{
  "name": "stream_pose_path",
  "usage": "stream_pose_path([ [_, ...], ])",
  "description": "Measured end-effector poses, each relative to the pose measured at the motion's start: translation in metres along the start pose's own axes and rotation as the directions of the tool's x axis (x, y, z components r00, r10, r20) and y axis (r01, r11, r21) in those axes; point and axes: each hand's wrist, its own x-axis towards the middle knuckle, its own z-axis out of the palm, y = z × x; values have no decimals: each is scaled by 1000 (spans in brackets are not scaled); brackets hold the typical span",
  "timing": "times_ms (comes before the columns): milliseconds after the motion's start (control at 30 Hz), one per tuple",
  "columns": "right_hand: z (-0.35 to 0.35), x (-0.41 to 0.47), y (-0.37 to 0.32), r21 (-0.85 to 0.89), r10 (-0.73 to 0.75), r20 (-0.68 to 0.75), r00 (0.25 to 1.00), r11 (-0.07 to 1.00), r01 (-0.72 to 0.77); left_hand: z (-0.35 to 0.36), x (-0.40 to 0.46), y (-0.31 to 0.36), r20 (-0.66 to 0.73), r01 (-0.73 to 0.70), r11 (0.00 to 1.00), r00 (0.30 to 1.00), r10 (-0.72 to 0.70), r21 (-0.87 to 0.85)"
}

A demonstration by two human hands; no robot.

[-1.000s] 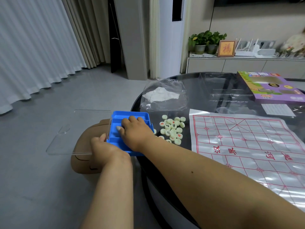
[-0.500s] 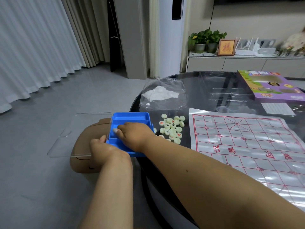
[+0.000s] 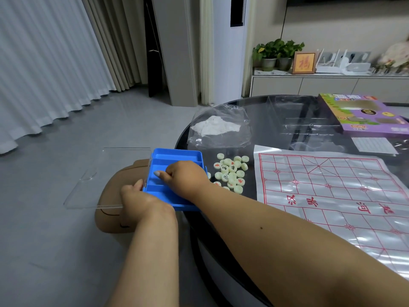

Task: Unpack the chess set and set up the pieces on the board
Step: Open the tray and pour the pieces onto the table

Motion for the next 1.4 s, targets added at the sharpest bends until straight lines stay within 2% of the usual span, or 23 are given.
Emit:
stream_pose_path([
  [100,-3,1,-4,-14,-9,-17,1000,1000,9,-1,5,-2,-3,11,1000,1000,-11,20],
  [200,-12,6,-3,83,27,-173,985,996,-13,-2,8,-3,-21,-22,998,1000,23,52],
  [267,-24,10,6,48,35,-285,958,999,-23,-3,5,0,-47,-27,995,998,32,91],
  [333,-40,11,23,2,75,-330,941,997,-79,-5,6,1,-73,-26,994,997,33,103],
  [467,-51,4,58,-169,149,-258,955,966,-196,-7,9,0,-52,-2,987,999,11,159],
  [567,-40,0,71,-378,64,-225,972,914,-148,-6,12,-3,-35,18,985,999,-12,171],
  [933,-29,-1,80,-423,44,-191,981,898,-122,-6,13,-7,-28,3,980,1000,2,199],
  [1133,-35,-1,80,-304,62,-192,980,945,-119,-5,13,-8,-32,18,981,999,-12,191],
  [1233,-44,0,80,-18,187,-207,960,981,-195,-6,14,-10,-24,9,979,1000,-5,203],
  [1300,-52,-2,78,174,264,-206,942,957,-230,-7,14,-10,-22,6,979,1000,-1,203],
  [1400,-61,-4,74,340,329,-244,912,910,-237,-6,13,-10,-30,5,980,1000,1,197],
])
